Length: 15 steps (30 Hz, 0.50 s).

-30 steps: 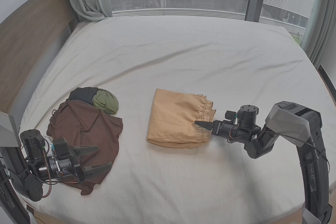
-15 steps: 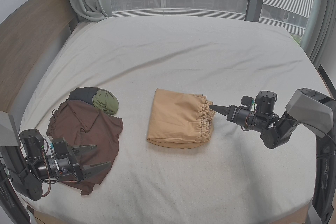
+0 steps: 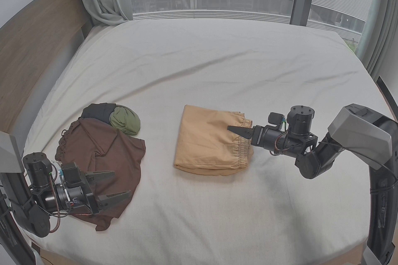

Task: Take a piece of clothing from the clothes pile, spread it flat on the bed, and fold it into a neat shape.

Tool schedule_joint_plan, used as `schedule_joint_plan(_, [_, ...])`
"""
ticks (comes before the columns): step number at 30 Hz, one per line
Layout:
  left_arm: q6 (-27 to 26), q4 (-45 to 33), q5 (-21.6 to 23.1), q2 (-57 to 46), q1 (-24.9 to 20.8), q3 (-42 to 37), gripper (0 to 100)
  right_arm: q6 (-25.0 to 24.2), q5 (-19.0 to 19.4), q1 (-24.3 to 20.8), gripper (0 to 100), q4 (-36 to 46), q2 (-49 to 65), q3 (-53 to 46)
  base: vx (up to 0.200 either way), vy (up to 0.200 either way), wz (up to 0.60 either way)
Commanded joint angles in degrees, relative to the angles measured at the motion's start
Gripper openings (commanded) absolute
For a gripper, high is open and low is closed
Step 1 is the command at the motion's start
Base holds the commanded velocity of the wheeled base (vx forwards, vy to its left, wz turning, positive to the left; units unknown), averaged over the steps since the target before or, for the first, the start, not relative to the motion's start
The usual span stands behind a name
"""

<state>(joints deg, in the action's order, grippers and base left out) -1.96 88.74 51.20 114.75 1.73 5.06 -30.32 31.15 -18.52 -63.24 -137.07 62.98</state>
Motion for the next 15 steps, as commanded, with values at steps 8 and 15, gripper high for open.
schedule_joint_plan(8, [-0.06,0.03,-0.05,0.21,0.03,-0.14,100,0.17,-1.00,-0.03,100,-0.30,-8.65,2.77,0.000,0.000,0.00])
schedule_joint_plan(15, [-0.06,0.03,0.04,0.21,0.03,-0.40,100,0.70,-1.09,0.24,100,-0.92,-10.59,2.77,0.000,0.000,0.00])
